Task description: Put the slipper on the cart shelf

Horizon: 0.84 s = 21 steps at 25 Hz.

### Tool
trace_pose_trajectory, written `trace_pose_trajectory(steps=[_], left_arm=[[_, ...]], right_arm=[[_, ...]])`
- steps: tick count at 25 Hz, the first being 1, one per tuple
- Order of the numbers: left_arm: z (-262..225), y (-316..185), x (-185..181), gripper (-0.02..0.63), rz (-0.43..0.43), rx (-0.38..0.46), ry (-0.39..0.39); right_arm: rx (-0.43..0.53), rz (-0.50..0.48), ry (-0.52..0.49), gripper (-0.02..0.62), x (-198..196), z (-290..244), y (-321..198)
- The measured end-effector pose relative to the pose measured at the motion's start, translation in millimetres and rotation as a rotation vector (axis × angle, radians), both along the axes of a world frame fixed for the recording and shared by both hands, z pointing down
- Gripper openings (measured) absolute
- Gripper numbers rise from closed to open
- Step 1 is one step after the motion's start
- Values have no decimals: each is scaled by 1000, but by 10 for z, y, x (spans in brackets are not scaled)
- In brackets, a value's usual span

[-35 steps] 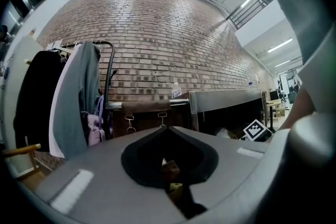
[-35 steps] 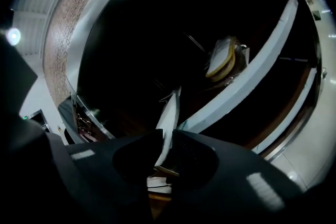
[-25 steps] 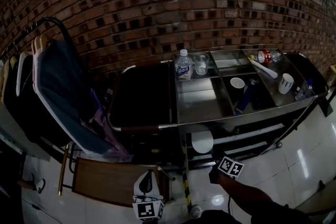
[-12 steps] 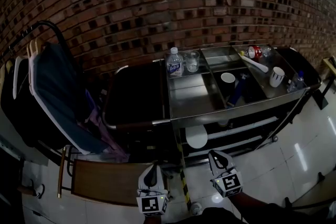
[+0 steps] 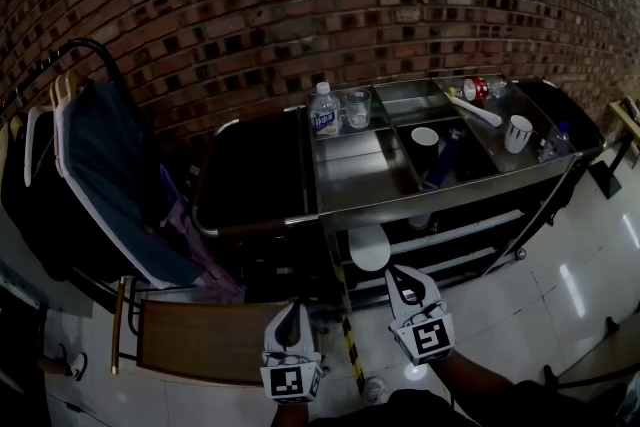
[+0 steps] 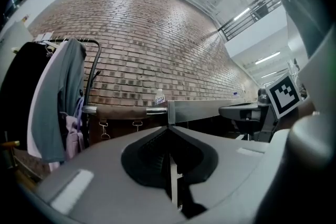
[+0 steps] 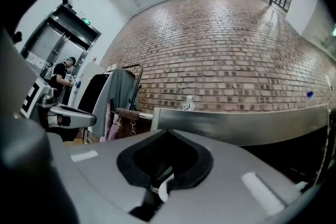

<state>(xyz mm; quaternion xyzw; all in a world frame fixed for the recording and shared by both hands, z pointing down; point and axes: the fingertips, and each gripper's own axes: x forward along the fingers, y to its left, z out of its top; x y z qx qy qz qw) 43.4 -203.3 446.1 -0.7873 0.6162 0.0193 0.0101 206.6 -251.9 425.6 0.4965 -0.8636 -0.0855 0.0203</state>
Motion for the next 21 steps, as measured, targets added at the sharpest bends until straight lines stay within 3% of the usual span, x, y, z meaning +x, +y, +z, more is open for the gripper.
trace_pose_trajectory(steps=[14,21], left_arm=[[-124,0,-123,15,-33,5,-5],[-90,-8,36,15,-13,7,1]], right_arm=[[93,-2,18,2,-17,-225,109],[150,-13,184,2,-63,-242,151]])
